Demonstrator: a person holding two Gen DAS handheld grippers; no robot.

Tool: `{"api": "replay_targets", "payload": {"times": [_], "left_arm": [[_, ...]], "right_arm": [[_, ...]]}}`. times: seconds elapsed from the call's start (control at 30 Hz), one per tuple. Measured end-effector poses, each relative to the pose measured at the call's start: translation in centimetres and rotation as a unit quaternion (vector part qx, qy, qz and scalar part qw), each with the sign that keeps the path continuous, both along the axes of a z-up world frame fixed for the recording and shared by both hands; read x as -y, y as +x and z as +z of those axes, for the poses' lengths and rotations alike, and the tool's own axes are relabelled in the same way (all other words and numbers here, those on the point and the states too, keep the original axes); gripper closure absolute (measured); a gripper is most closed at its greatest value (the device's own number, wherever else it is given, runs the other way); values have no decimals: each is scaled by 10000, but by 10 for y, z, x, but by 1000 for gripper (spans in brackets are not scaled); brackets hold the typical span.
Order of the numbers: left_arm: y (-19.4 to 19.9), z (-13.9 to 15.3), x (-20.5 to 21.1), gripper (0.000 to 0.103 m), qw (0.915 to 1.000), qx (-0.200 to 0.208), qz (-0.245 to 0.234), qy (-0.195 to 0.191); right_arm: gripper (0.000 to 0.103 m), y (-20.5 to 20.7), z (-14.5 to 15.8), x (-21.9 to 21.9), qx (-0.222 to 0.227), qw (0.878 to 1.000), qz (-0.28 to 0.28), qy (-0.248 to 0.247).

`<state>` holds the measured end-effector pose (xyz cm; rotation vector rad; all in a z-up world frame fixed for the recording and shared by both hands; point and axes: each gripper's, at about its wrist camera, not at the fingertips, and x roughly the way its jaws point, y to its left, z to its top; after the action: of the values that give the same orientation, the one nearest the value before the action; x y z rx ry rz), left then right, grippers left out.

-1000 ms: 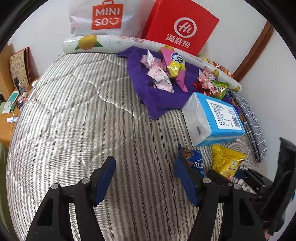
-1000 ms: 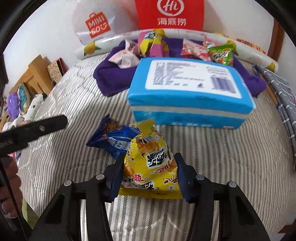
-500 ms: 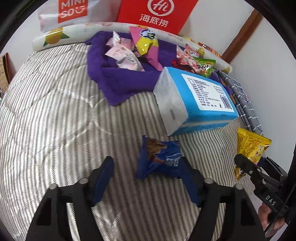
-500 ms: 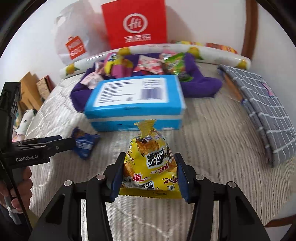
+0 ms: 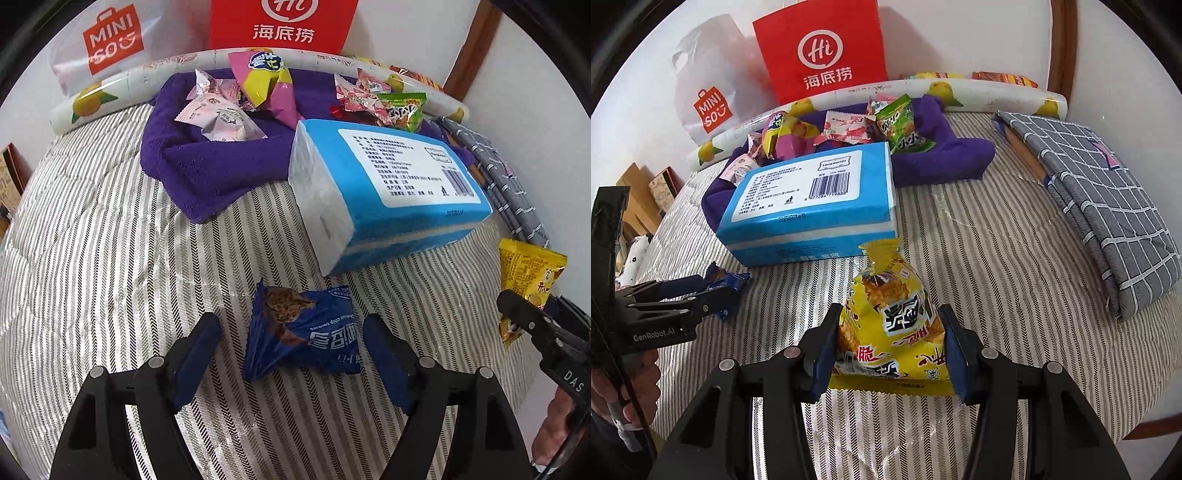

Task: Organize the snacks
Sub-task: 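Grasp the blue snack bag with the left tool while the right tool holds the yellow bag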

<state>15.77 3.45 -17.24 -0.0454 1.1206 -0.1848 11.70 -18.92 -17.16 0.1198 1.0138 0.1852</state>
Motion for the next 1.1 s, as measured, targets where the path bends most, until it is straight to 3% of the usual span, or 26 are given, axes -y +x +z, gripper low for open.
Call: {"api": "replay_targets", "payload": {"times": [0.63,1.1], "left_arm": [[0,-5,18,25,9985,109,5,538],[-2,-5,19,25,9982,114,25,594]], "right_arm": [[52,-2,-2,-5,15,9999,92,-59],[52,-1,-4,-4,8,9999,93,-70]]}}
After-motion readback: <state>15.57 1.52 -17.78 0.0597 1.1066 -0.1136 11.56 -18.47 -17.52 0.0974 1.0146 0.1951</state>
